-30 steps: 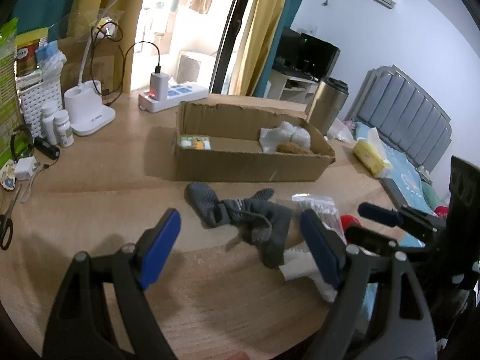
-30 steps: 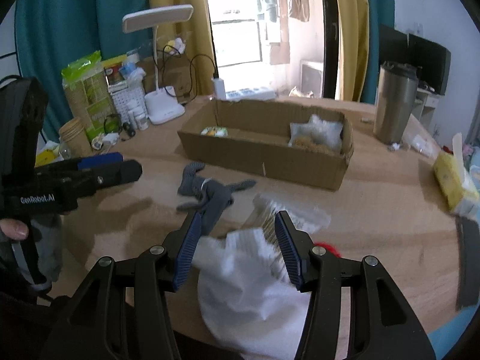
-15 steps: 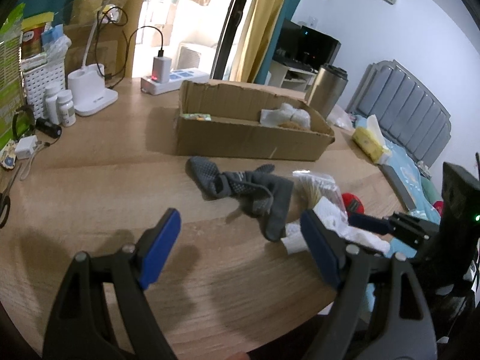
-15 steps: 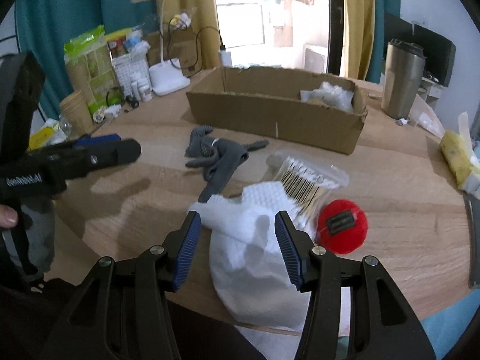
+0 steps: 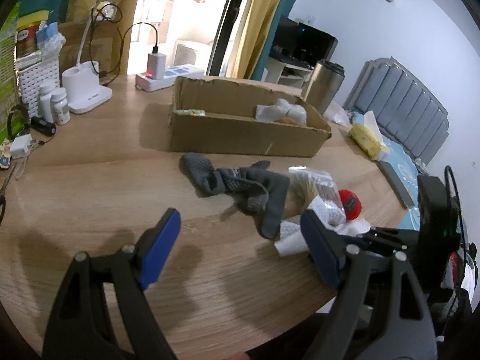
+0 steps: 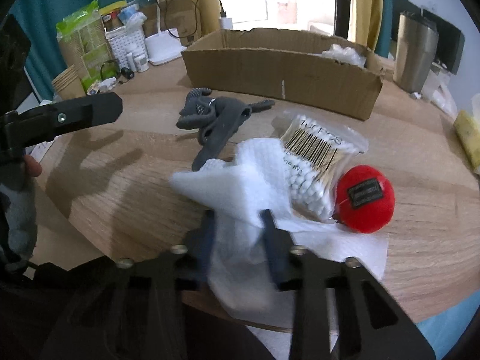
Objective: Organize soft objects
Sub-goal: 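Grasp the white foam sheet with the right tool and lift it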
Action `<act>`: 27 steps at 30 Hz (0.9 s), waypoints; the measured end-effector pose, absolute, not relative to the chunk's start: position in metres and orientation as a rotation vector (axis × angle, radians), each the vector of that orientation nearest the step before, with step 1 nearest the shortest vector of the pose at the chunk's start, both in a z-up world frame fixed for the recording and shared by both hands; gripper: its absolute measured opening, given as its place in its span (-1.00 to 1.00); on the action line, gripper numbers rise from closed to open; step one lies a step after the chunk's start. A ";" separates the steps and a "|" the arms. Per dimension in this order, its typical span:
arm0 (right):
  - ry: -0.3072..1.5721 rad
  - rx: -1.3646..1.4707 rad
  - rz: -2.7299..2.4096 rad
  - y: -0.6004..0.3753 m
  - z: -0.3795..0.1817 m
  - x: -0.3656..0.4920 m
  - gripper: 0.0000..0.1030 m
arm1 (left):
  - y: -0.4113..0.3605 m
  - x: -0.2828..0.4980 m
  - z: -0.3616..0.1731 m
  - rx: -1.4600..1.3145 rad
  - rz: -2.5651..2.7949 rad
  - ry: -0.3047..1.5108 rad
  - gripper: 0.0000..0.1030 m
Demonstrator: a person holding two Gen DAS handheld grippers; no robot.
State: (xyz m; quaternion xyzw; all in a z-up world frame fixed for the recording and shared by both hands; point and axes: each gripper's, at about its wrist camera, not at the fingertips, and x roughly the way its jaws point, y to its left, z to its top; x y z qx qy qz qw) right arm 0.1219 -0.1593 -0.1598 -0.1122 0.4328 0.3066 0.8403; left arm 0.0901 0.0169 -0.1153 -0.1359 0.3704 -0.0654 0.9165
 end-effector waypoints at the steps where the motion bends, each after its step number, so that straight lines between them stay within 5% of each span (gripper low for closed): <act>1: 0.911 -0.233 0.661 -0.159 -0.158 0.122 -0.71 | 0.016 0.091 -0.116 -0.278 -0.134 0.766 0.62; 27: 0.678 -0.085 0.648 -0.224 -0.090 0.164 -0.76 | -0.015 0.138 -0.115 -0.215 -0.127 0.827 0.62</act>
